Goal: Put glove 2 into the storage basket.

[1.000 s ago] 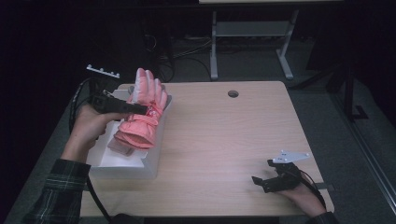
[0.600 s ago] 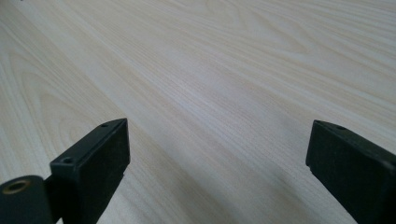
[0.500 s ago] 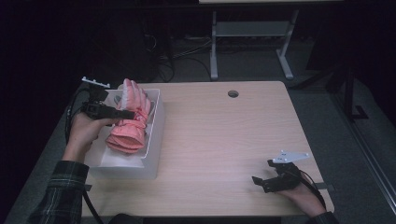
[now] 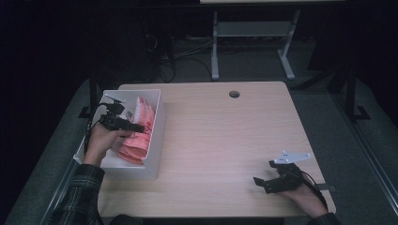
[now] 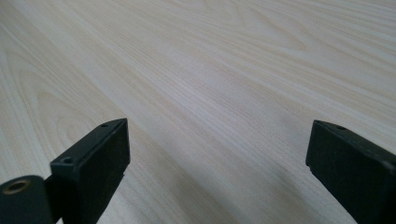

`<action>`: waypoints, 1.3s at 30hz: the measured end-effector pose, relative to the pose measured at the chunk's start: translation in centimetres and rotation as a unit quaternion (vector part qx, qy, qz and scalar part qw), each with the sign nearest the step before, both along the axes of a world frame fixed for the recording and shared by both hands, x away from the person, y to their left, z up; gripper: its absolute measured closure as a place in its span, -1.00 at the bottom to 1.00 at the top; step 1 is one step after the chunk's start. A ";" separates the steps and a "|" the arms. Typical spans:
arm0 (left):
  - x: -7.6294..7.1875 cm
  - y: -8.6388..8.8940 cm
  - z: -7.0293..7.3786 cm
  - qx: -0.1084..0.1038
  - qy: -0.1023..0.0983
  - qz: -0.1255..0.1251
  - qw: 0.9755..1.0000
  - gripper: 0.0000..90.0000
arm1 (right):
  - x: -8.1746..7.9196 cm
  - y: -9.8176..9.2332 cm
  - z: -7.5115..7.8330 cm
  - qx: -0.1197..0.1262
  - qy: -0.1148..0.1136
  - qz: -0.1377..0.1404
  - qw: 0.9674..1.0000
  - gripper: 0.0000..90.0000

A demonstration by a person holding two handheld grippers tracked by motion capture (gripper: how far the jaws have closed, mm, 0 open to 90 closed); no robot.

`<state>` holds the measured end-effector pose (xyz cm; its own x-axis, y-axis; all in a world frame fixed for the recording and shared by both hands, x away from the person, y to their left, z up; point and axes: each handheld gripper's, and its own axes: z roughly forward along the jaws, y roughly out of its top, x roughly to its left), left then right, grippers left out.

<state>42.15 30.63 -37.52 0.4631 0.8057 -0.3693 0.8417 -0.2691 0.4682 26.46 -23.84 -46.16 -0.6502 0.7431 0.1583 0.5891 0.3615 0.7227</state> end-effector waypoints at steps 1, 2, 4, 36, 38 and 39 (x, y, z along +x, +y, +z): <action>0.1 -0.1 -0.3 0.003 0.003 -0.002 1.000 0.29 | 0.0 0.0 0.0 0.000 0.000 0.000 1.000 -0.87; 0.1 -0.3 -0.8 0.009 0.009 -0.003 1.000 0.28 | 0.0 0.0 0.0 0.000 -0.001 0.001 1.000 -0.87; 0.2 -0.6 -1.7 0.017 0.016 -0.008 1.000 0.27 | 0.0 0.1 0.0 -0.001 -0.001 0.002 1.000 -0.87; -4.2 -5.9 8.1 0.000 -0.159 -0.069 0.985 -0.67 | 0.0 -0.2 0.1 -0.002 -0.003 -0.001 1.000 -0.87; -4.9 -7.7 8.4 0.002 -0.165 -0.088 0.982 -0.67 | 0.1 -0.3 0.1 -0.004 -0.003 0.000 1.000 -0.87; -5.1 -8.3 8.4 0.000 -0.167 -0.090 0.982 -0.67 | 0.0 -0.3 0.1 -0.004 -0.003 0.001 1.000 -0.87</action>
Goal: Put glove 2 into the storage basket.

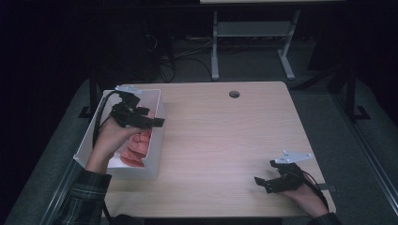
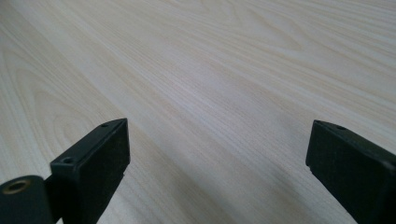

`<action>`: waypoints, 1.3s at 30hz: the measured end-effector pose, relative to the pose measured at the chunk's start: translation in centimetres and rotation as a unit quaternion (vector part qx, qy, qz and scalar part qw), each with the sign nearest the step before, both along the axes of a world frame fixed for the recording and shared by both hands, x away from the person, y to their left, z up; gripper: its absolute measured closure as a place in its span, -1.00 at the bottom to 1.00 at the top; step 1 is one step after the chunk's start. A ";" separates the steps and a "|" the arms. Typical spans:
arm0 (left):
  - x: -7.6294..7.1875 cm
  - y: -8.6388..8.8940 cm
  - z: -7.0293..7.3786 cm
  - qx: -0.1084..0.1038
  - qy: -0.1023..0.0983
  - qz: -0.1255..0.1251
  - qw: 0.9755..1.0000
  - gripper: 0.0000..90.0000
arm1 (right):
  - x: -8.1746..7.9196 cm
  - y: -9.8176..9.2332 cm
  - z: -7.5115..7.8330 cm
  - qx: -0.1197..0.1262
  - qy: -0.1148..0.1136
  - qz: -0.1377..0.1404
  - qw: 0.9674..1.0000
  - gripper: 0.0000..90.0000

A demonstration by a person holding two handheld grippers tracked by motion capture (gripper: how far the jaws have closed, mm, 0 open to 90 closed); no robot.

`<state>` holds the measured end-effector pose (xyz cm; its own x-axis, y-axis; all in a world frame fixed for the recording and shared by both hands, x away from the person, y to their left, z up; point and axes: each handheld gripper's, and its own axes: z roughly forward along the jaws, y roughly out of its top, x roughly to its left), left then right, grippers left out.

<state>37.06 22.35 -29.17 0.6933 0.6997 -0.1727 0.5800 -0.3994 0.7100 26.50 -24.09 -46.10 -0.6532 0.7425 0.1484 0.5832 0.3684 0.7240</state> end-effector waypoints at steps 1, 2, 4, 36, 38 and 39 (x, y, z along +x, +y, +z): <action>-0.2 -0.5 0.0 0.003 -0.001 -0.007 1.000 -0.67 | 0.0 0.0 0.0 0.000 0.000 0.000 1.000 -0.87; -0.5 -1.5 -0.1 0.005 -0.004 -0.016 1.000 -0.67 | 0.0 0.0 0.0 -0.001 0.000 0.000 1.000 -0.87; -1.1 -3.0 -0.4 0.003 -0.006 -0.028 1.000 -0.67 | 0.0 0.0 0.0 -0.002 0.000 0.001 1.000 -0.87; -5.7 -14.8 -10.9 0.079 0.019 -0.163 0.983 -0.66 | -0.1 0.4 -0.1 -0.007 0.001 0.010 1.000 -0.87; -5.7 -14.8 -11.1 0.071 0.021 -0.159 0.985 -0.66 | -0.1 0.3 -0.1 -0.007 0.001 0.009 1.000 -0.87; -5.7 -14.7 -11.2 0.076 0.020 -0.164 0.983 -0.66 | 0.0 0.3 -0.1 -0.007 0.000 0.010 1.000 -0.87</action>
